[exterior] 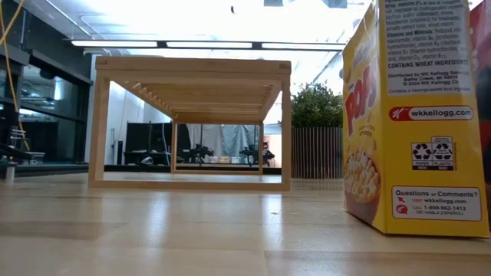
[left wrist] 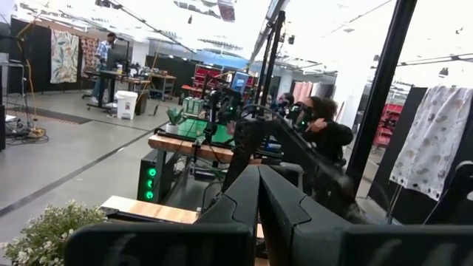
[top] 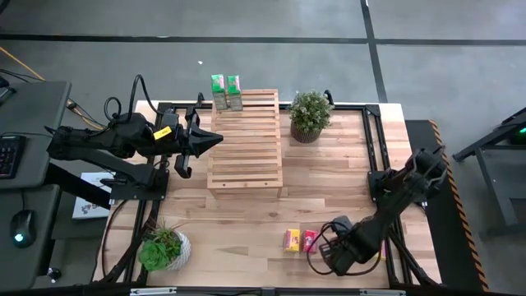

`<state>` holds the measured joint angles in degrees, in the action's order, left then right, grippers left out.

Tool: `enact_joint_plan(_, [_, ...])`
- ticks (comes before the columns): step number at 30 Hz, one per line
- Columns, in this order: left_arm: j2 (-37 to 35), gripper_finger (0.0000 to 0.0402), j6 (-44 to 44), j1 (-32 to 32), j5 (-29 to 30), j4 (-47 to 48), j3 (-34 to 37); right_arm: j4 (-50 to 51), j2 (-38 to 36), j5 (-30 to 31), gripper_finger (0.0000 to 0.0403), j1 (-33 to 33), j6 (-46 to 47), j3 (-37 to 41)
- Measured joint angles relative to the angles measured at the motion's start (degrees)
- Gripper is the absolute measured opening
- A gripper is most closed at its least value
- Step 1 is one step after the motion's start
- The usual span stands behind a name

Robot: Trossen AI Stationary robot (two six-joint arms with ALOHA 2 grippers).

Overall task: Stack cereal on shelf
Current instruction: Put the right red cereal box on the shelf

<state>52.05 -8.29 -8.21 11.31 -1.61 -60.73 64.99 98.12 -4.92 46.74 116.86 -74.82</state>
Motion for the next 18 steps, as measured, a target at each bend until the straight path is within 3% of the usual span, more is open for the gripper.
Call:
enact_joint_plan(4, [0.0, 0.0000, 0.2, 0.0, 0.0, -0.1, 0.0, 15.4, -2.0, 0.6, 0.0167, -0.4, -4.4, -10.2])
enact_joint_plan(7, [0.0, 0.0000, 2.0, 0.0, 0.0, -2.2, 0.0, 25.8, -3.4, 6.6, 0.0168, -1.3, -7.6, -21.2])
enact_joint_plan(13, [-0.9, 0.0000, 4.8, 0.0, -1.0, -8.2, -0.8, 23.1, -6.5, 37.2, 0.0168, -7.3, -21.6, -37.7])
enact_joint_plan(15, [-1.6, 0.0000, 6.0, 0.0, -1.8, -9.1, -1.9, 21.9, -6.1, 41.6, 0.0169, -11.2, -29.1, -42.0])
enact_joint_plan(18, [-3.1, 0.0000, 6.2, 0.0, -3.0, -8.7, -2.5, 17.3, -4.3, 41.8, 0.0169, -18.9, -43.0, -46.1])
